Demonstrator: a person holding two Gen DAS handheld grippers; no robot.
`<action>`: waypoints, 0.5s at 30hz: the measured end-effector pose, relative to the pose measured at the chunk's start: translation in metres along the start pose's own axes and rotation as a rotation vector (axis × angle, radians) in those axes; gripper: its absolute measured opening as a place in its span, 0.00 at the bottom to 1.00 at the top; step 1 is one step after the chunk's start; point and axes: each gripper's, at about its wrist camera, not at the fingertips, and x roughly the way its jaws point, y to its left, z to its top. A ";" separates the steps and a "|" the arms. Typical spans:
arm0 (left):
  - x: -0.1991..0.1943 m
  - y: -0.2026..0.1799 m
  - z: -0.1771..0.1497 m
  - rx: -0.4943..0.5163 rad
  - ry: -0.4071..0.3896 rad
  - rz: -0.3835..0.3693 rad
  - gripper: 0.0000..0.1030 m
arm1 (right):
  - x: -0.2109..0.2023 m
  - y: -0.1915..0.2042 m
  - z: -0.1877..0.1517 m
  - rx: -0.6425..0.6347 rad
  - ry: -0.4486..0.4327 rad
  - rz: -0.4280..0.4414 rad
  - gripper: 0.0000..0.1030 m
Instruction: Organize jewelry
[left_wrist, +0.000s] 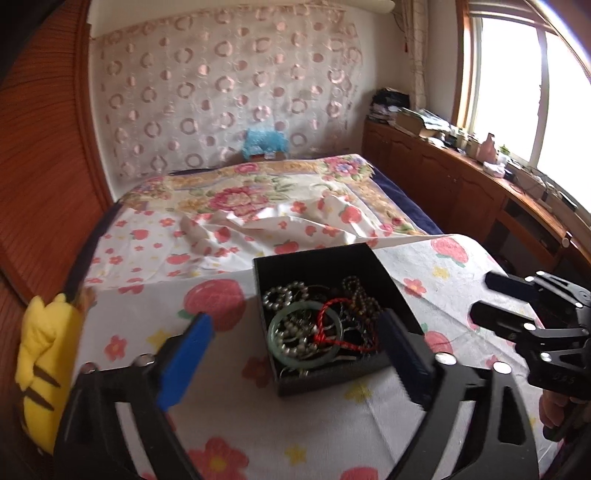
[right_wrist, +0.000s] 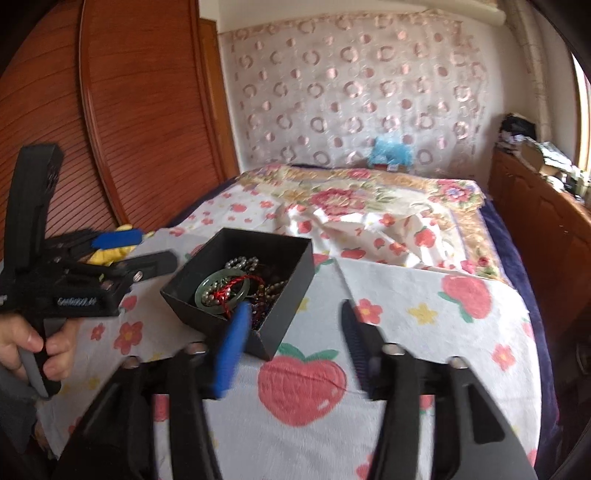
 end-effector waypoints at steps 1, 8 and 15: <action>-0.005 -0.001 -0.003 -0.003 -0.006 0.011 0.90 | -0.005 0.002 -0.001 0.002 -0.011 -0.012 0.71; -0.046 -0.006 -0.023 -0.025 -0.042 0.062 0.93 | -0.045 0.016 -0.010 0.016 -0.094 -0.104 0.98; -0.076 -0.014 -0.035 -0.035 -0.067 0.083 0.93 | -0.066 0.027 -0.019 0.041 -0.116 -0.139 0.98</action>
